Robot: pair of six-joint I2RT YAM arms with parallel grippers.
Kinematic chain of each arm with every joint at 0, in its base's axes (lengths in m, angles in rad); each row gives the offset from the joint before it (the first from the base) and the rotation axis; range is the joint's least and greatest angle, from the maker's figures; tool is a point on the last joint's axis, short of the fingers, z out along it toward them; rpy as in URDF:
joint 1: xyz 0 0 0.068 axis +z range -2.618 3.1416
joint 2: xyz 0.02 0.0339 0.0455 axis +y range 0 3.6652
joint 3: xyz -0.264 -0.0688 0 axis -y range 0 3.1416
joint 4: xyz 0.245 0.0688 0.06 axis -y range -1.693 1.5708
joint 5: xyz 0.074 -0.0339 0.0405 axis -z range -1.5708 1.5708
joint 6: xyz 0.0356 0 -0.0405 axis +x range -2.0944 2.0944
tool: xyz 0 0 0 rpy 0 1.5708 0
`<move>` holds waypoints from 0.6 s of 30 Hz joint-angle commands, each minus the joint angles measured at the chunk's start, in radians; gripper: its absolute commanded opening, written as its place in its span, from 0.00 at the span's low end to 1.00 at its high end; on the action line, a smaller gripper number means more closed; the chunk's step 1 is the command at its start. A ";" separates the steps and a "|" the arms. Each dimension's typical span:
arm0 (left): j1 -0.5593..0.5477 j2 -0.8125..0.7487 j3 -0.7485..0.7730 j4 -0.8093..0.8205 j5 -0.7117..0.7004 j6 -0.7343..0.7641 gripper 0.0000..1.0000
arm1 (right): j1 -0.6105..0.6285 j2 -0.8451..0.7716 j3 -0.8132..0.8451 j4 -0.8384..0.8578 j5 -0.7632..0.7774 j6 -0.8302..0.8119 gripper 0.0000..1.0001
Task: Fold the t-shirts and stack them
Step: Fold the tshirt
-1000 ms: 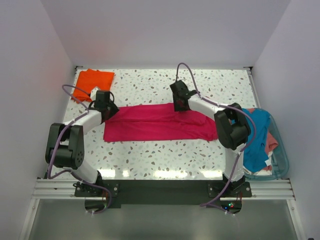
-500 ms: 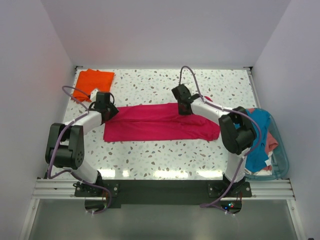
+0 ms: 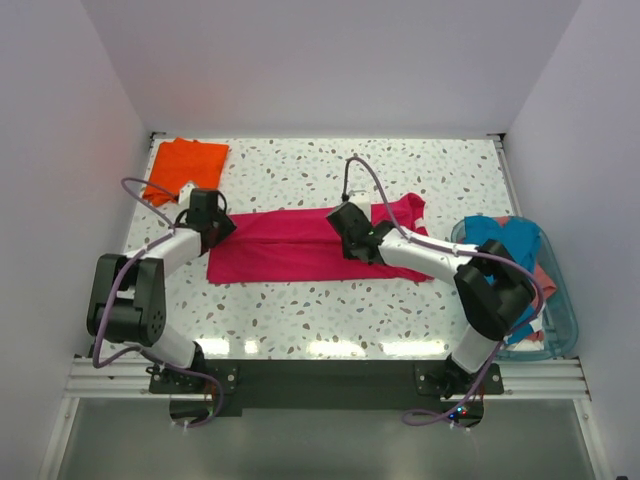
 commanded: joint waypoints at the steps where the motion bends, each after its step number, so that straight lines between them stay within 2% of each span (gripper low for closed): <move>1: 0.008 -0.050 -0.012 0.064 0.018 0.015 0.47 | 0.021 -0.041 -0.051 0.086 0.062 0.063 0.09; 3: 0.008 -0.064 -0.016 0.064 0.036 0.024 0.52 | 0.024 -0.055 -0.057 0.094 0.071 0.048 0.24; 4: 0.008 -0.068 -0.019 0.105 0.044 0.029 0.54 | 0.022 -0.061 -0.058 0.091 0.077 0.037 0.37; 7: 0.008 -0.082 -0.022 0.129 0.082 0.041 0.56 | 0.022 -0.104 -0.054 0.068 0.136 0.001 0.51; 11: 0.008 -0.099 -0.016 0.130 0.111 0.053 0.57 | -0.034 -0.114 -0.013 0.015 0.171 -0.023 0.52; 18: 0.005 -0.114 -0.030 0.095 0.067 0.046 0.56 | -0.188 0.006 0.084 -0.056 0.140 -0.067 0.56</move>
